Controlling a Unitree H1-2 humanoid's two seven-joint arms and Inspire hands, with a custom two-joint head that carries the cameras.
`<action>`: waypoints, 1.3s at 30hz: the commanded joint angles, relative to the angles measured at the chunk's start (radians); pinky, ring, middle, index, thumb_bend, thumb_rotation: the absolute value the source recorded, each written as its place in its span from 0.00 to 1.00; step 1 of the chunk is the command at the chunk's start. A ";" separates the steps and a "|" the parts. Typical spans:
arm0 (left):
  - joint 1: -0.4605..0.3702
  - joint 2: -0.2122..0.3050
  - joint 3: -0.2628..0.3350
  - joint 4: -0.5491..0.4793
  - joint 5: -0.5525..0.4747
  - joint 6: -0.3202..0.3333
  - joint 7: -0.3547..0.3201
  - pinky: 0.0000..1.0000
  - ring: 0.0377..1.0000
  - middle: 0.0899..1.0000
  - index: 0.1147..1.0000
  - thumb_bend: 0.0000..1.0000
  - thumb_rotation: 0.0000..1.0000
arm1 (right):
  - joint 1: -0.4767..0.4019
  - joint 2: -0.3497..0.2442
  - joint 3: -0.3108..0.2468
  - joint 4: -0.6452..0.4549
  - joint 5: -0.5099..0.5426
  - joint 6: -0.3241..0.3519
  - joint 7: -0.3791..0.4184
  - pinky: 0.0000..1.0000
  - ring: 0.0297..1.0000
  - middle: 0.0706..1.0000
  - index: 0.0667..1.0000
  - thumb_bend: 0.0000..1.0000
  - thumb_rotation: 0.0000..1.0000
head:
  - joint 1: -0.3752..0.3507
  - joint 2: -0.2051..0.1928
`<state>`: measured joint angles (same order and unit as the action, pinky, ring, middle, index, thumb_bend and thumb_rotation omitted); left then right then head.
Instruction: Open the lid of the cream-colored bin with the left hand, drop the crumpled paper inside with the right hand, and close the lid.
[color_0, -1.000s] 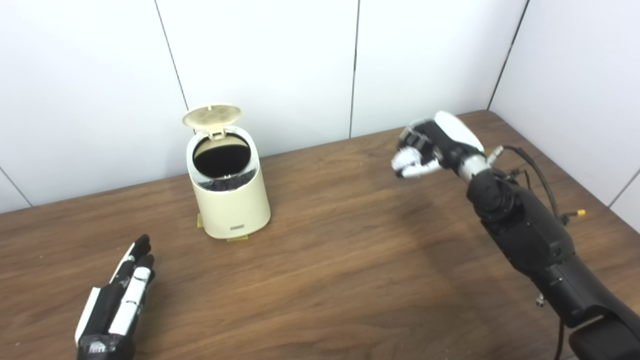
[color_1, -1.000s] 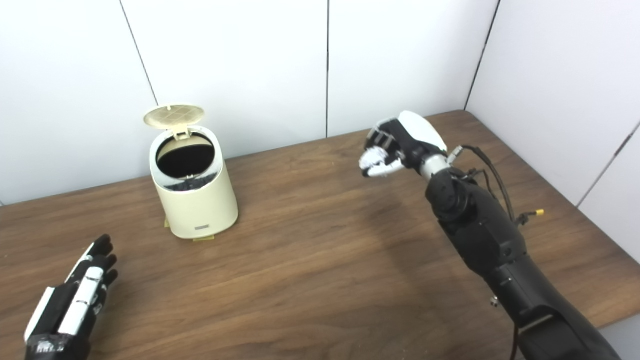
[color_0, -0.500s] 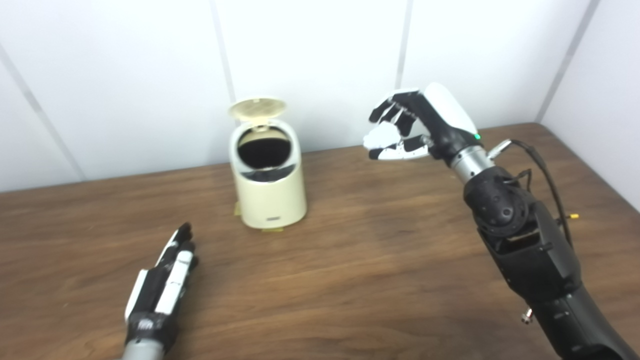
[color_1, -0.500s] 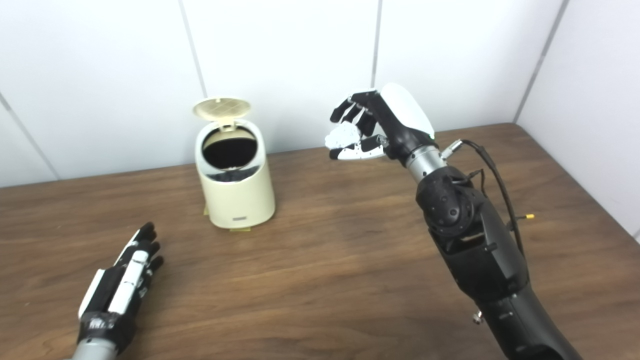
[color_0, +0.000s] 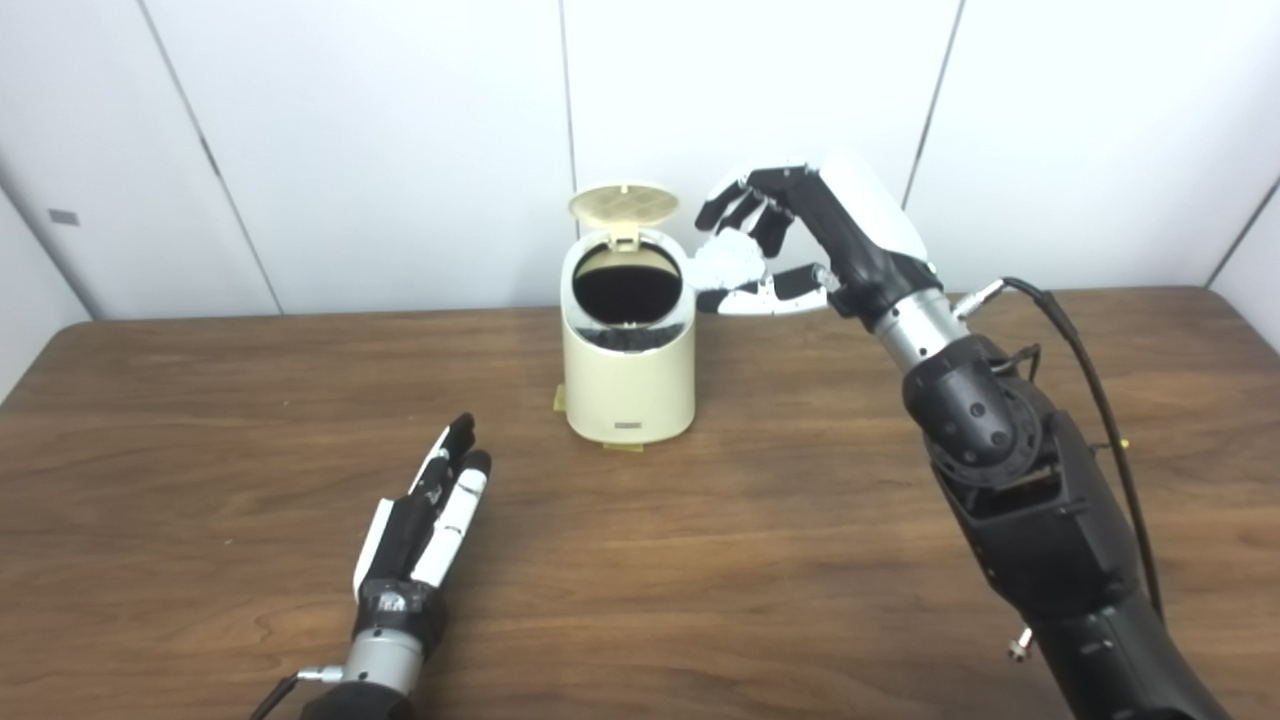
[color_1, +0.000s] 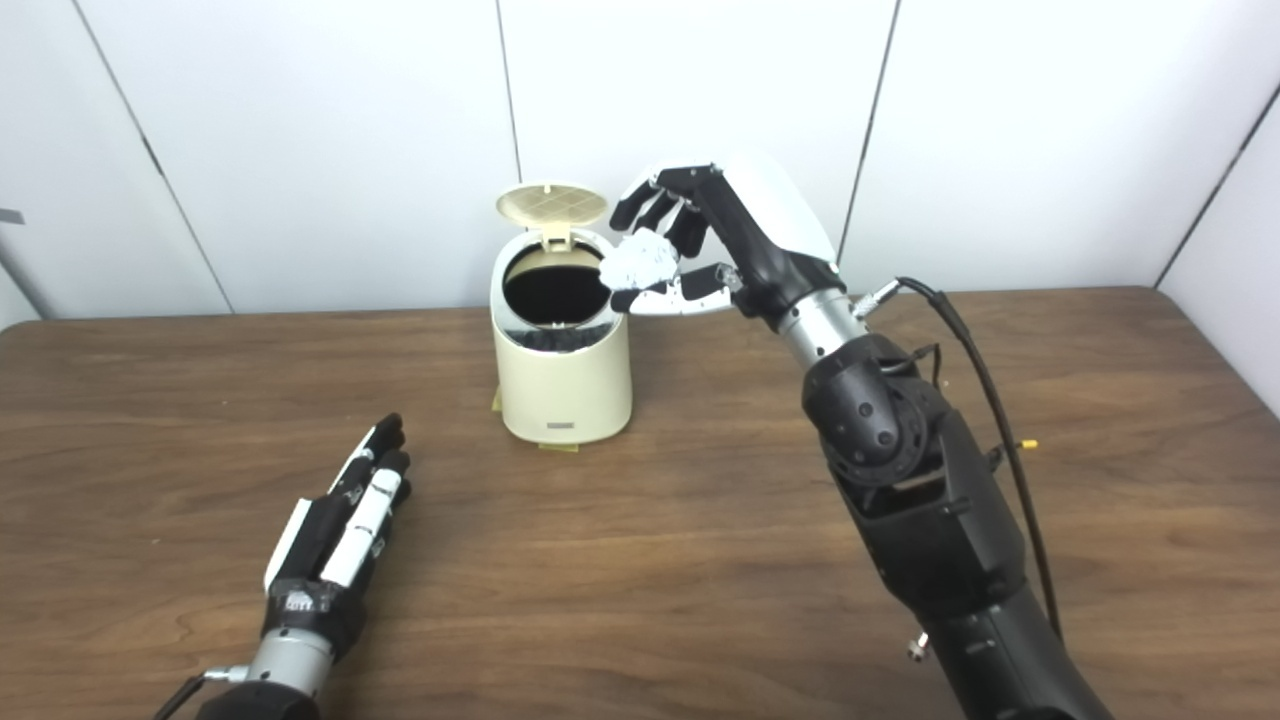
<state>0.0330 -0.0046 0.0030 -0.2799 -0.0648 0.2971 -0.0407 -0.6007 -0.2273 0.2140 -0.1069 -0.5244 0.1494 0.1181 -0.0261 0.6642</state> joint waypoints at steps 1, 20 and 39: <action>-0.005 -0.016 -0.013 -0.023 0.005 -0.007 0.005 1.00 1.00 1.00 1.00 0.47 0.64 | -0.066 0.026 0.007 0.008 -0.010 -0.055 -0.038 0.33 0.35 0.44 0.52 0.51 0.00 | 0.005 0.000; 0.018 -0.049 -0.061 -0.026 0.075 -0.005 0.058 1.00 1.00 0.99 0.97 0.54 0.67 | -0.172 0.143 0.013 0.355 -0.025 -0.179 -0.197 0.35 0.36 0.46 0.50 0.51 0.00 | 0.046 -0.006; 0.018 -0.057 -0.075 -0.028 0.081 -0.016 0.067 1.00 1.00 0.98 0.97 0.56 0.67 | -0.200 0.125 0.036 0.481 -0.065 -0.219 -0.254 0.40 0.38 0.45 0.52 0.51 0.00 | 0.049 -0.005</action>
<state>0.0538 -0.0458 -0.0583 -0.2891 0.0120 0.2831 0.0303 -0.7429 -0.0864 0.2534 0.3928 -0.5798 -0.0427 -0.1139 0.0215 0.6581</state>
